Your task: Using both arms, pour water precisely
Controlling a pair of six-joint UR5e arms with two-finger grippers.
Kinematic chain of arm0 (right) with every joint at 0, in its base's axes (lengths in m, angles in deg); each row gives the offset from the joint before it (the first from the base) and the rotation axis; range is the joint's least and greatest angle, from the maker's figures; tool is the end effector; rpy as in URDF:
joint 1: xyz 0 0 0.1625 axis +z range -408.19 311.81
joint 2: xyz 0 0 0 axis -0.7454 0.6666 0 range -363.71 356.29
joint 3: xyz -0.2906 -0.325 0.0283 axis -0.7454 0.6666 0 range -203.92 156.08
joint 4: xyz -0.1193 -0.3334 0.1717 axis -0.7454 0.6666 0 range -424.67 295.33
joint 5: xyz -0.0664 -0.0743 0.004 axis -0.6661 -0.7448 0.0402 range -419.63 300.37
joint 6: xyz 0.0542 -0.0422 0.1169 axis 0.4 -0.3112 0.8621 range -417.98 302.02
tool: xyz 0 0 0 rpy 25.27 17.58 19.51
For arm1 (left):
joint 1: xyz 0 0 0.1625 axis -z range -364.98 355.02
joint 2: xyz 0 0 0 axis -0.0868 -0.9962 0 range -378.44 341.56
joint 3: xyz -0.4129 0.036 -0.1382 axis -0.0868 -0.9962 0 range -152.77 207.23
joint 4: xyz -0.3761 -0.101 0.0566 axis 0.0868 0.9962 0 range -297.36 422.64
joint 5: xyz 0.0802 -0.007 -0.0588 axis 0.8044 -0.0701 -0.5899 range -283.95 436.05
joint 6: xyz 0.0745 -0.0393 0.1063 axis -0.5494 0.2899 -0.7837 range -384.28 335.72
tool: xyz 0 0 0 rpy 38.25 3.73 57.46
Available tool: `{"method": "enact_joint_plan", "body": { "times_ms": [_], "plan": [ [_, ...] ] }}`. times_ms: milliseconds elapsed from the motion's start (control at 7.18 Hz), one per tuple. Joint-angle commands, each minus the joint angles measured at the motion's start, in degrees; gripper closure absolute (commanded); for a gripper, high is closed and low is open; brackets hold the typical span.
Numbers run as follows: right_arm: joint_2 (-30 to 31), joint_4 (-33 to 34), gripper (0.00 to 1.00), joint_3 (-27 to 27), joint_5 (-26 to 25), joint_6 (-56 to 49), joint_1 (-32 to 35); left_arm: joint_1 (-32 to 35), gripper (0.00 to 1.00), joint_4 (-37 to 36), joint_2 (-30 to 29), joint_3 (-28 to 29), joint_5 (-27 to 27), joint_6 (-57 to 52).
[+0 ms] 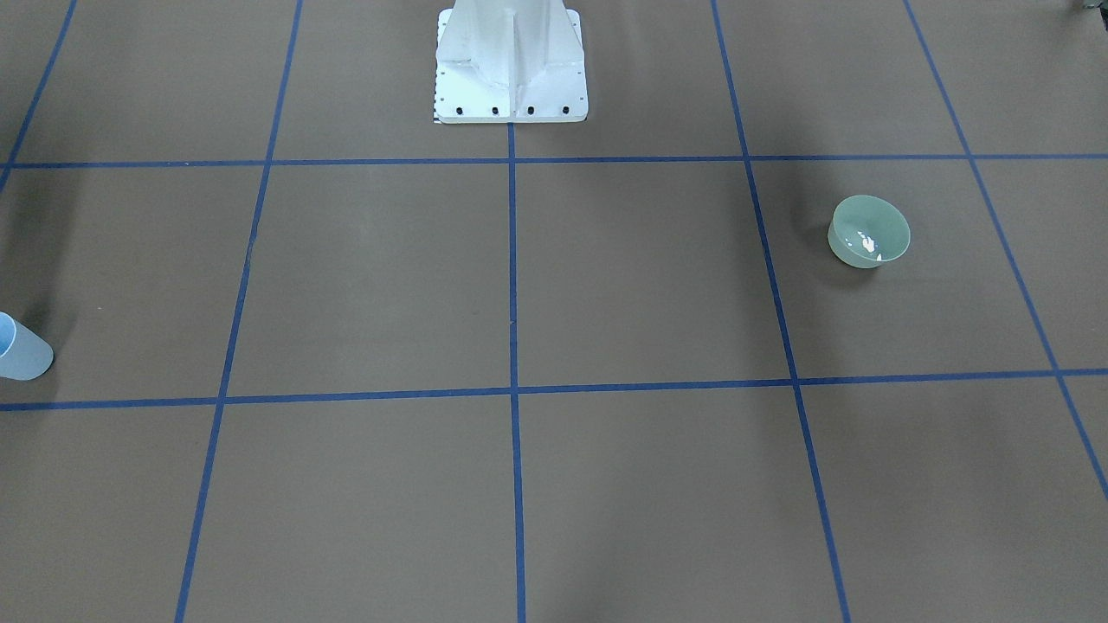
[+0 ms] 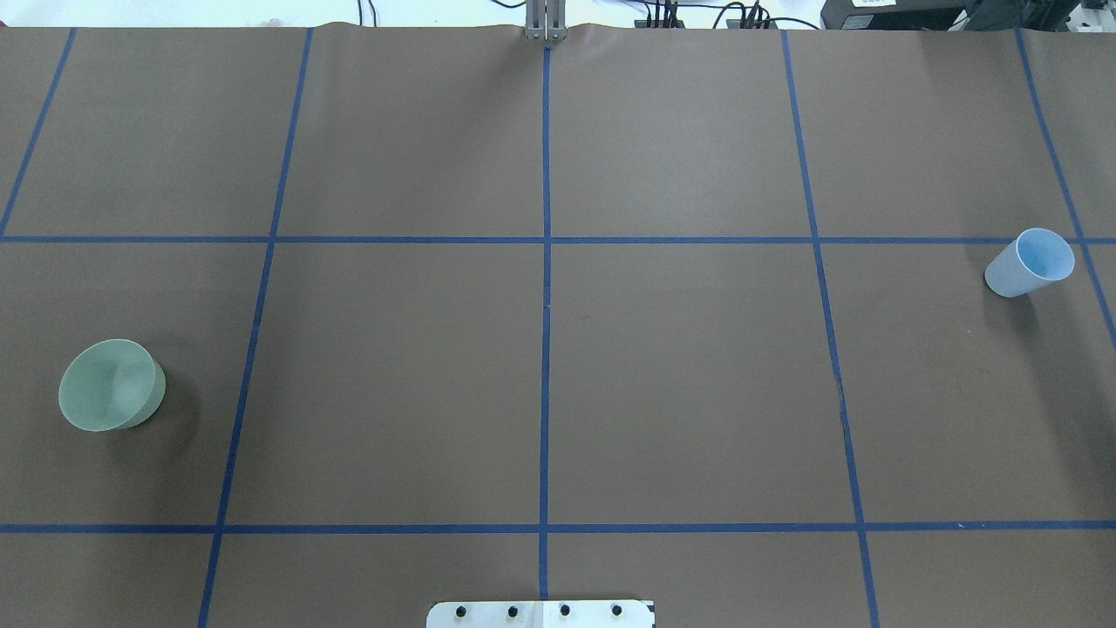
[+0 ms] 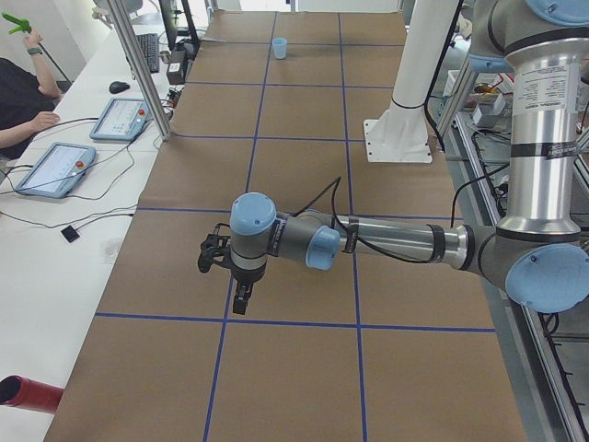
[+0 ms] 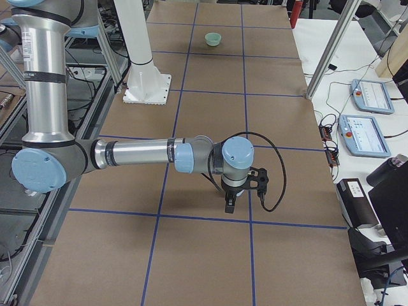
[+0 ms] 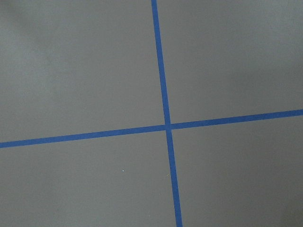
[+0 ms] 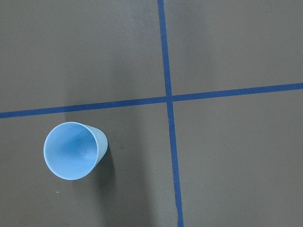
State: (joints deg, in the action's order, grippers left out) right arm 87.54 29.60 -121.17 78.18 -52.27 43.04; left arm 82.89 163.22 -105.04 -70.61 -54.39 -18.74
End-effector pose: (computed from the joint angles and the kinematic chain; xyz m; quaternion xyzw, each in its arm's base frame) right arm 0.0428 -0.4603 0.6486 -0.0020 -0.4054 0.0492 0.9128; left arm -0.0279 -0.4676 0.6438 0.0995 0.3501 0.0175 0.9313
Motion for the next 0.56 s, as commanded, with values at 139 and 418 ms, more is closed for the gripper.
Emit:
{"method": "enact_joint_plan", "body": {
  "times_ms": [139, 418],
  "plan": [
    [0.0, 0.0, 0.00, 0.0, 0.4, -0.1, 0.0, 0.0, 0.00, 0.0, 0.9, 0.2, -3.3, 0.0],
    [-0.3, 0.0, 0.00, 0.0, 0.4, -0.1, 0.0, 0.0, 0.00, -0.1, 1.6, -0.1, -3.4, 0.0]
  ]
}}
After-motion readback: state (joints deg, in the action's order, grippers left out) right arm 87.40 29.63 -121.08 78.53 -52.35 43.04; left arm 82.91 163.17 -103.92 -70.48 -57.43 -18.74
